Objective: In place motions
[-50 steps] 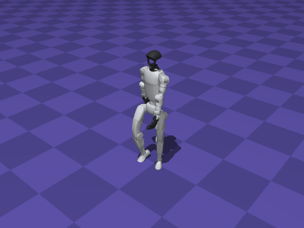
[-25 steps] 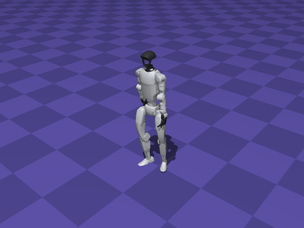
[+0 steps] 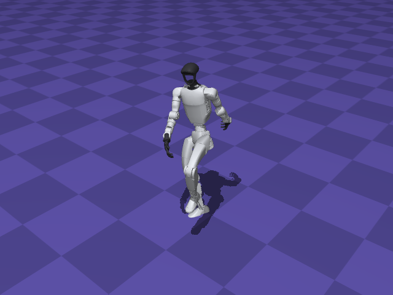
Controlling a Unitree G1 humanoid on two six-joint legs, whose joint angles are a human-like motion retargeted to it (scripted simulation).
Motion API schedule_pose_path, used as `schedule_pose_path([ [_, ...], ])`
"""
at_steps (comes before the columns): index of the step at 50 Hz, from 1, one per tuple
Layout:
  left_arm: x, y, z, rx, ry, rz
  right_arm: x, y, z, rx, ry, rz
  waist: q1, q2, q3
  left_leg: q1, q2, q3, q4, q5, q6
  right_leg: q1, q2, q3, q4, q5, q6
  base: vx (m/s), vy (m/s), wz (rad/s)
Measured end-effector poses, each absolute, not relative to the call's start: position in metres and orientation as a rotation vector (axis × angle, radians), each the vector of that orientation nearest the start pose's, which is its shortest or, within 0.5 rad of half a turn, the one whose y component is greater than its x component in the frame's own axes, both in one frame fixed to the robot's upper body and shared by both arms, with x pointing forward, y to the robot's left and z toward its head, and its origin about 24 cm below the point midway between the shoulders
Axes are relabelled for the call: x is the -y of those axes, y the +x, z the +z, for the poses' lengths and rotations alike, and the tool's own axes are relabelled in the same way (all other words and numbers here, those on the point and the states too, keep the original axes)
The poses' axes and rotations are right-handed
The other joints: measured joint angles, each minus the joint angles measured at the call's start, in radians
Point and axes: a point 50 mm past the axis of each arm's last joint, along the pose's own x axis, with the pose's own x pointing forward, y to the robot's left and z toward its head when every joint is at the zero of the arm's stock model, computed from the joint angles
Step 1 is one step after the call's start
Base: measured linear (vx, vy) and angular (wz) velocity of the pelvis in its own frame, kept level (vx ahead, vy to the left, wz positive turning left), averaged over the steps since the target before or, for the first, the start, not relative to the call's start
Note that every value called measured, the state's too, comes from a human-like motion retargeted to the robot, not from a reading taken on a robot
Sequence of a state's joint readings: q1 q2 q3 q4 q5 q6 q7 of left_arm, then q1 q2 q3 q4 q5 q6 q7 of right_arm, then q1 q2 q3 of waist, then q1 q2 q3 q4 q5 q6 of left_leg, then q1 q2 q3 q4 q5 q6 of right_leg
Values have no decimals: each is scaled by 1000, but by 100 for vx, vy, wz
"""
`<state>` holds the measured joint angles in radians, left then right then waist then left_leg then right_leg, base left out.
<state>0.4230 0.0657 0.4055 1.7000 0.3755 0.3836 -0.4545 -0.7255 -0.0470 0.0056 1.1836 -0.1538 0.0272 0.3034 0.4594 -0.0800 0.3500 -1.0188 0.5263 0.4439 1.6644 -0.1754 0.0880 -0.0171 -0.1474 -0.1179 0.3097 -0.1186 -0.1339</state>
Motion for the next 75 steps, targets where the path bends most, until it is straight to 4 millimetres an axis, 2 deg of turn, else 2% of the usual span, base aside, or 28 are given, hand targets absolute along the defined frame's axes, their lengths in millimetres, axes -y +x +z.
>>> schedule_pose_path([
  [3, -119, -196, -115, -2303, -784, -54, 109, 343, -8, -494, -253, 433, 6, 12, -17, 28, 14, -20, 5, -2, -3, 5, 13, -15, -6, -5, -3, 0, -2, 20],
  [5, -116, -182, -122, -2236, -828, -45, 109, 339, -13, -498, -259, 425, -15, 23, -55, 63, 22, -43, -3, -5, 0, 3, 31, -43, -27, -3, 0, 3, -1, 70],
  [9, -122, -158, -135, -2131, -831, -26, 106, 313, -45, -598, -270, 460, -108, 40, -150, 198, -2, -82, -83, 10, -13, 6, 58, -111, -82, 9, 25, 8, 1, 97],
  [12, -135, -140, -143, -2071, -766, -24, 113, 284, -74, -704, -335, 497, -198, 56, -212, 337, -75, -97, -214, 25, -16, 20, 64, -171, -122, 16, 48, 11, 8, 123],
  [15, -149, -125, -150, -2029, -679, -12, 123, 246, -105, -821, -397, 524, -291, 62, -268, 500, -203, -101, -429, 45, -23, 38, 53, -232, -161, 21, 71, 15, 12, 124],
  [20, -170, -106, -158, -1963, -578, 46, 136, 175, -146, -1053, -354, 528, -391, 68, -353, 779, -361, -113, -950, 121, -53, 47, 55, -285, -210, 27, 99, 15, 13, 76],
  [22, -175, -97, -160, -1935, -564, 68, 140, 152, -156, -1132, -324, 523, -441, 97, -378, 889, -394, -126, -1198, 73, -133, 46, 88, -319, -224, 24, 103, 10, 16, 90],
  [25, -179, -85, -163, -1896, -565, 80, 148, 125, -165, -1226, -315, 517, -492, 132, -398, 997, -416, -118, -1435, -23, -168, 43, 124, -346, -234, 21, 109, 6, 19, 57],
  [30, -178, -64, -167, -1850, -542, 53, 170, 91, -172, -1344, -322, 484, -555, 156, -455, 976, -437, -159, -1562, -9, -182, -7, 122, -398, -231, 24, 127, 4, 23, 51],
  [35, -181, -46, -169, -1844, -466, 11, 188, 55, -176, -1443, -254, 433, -536, 126, -417, 1009, -462, -134, -1580, -27, -146, -6, 92, -400, -193, 24, 137, 2, 20, -25],
  [38, -176, -36, -171, -1843, -423, -24, 199, 33, -177, -1487, -299, 450, -524, 120, -396, 1035, -456, -104, -1577, -55, -132, -40, 68, -388, -93, 15, 126, 1, 21, -53],
  [40, -170, -26, -174, -1801, -378, -35, 209, 14, -176, -1529, -371, 470, -545, 135, -385, 1050, -448, -103, -1576, -70, -117, -80, 53, -378, 8, 59, 110, 6, 21, -24],
  [42, -164, 3, -177, -1708, -338, -62, 221, -8, -174, -1586, -436, 456, -562, 156, -364, 1063, -432, -95, -1575, -79, -111, -151, 23, -376, 179, 201, 79, -4, 30, -34],
  [45, -153, 69, -175, -1501, -325, -107, 238, -39, -169, -1693, -468, 400, -623, 182, -308, 1080, -410, -93, -1585, -88, -118, -376, -12, -270, 545, 452, -15, -14, 24, -17],
  [47, -155, 121, -164, -1341, -322, -128, 247, -70, -162, -1820, -432, 354, -691, 200, -300, 1070, -417, -105, -1596, -85, -102, -548, -46, -230, 814, 364, -36, -12, 27, 32],
  [48, -160, 147, -156, -1272, -321, -129, 252, -85, -157, -1897, -399, 329, -741, 209, -295, 1062, -428, -120, -1598, -84, -90, -627, -119, -253, 949, 319, -68, -14, 27, 85],
  [50, -166, 194, -136, -1141, -329, -112, 258, -115, -145, -2056, -299, 277, -863, 232, -281, 1037, -404, -80, -1588, -85, -78, -787, -202, -255, 1155, 252, -89, -14, 20, 125],
  [52, -167, 233, -114, -1018, -346, -95, 258, -145, -131, -2200, -166, 230, -931, 246, -248, 1019, -374, -91, -1559, -81, -62, -907, -214, -244, 1263, 224, -85, -4, 12, 100],
  [55, -168, 278, -82, -894, -360, -41, 257, -181, -110, -2360, 7, 182, -1003, 250, -201, 1009, -341, -107, -1527, -78, -41, -1029, -215, -242, 1318, 210, -50, 1, 4, 85],
  [57, -171, 294, -68, -860, -355, -9, 257, -197, -100, -2424, 51, 137, -1020, 245, -187, 1006, -333, -114, -1507, -84, -33, -1071, -214, -244, 1303, 206, -51, 1, 0, 22],
  [59, -174, 301, -61, -846, -345, -2, 256, -204, -96, -2452, 61, 99, -1020, 241, -187, 1006, -329, -120, -1491, -92, -28, -1084, -201, -245, 1265, 201, -58, 6, -6, -9],
  [61, -176, 302, -61, -848, -336, -9, 254, -203, -98, -2439, 57, 83, -1009, 235, -194, 1010, -330, -116, -1487, -96, -29, -1069, -174, -238, 1214, 203, -52, 4, -7, -33],
  [65, -180, 287, -73, -892, -305, -35, 249, -173, -118, -2284, 68, 160, -989, 233, -213, 1014, -325, -85, -1495, -96, -43, -950, -137, -247, 1093, 227, -21, 0, -1, -35],
  [69, -175, 248, -104, -1032, -282, -58, 248, -130, -140, -2087, 29, 265, -927, 238, -249, 1035, -327, -32, -1530, -91, -60, -767, -73, -243, 930, 274, 21, 5, 0, -53],
  [75, -159, 164, -149, -1311, -282, -81, 257, -76, -155, -1912, -123, 237, -806, 246, -333, 1039, -346, -7, -1557, -95, -94, -441, 34, -252, 538, 361, 97, 9, -2, -52],
])
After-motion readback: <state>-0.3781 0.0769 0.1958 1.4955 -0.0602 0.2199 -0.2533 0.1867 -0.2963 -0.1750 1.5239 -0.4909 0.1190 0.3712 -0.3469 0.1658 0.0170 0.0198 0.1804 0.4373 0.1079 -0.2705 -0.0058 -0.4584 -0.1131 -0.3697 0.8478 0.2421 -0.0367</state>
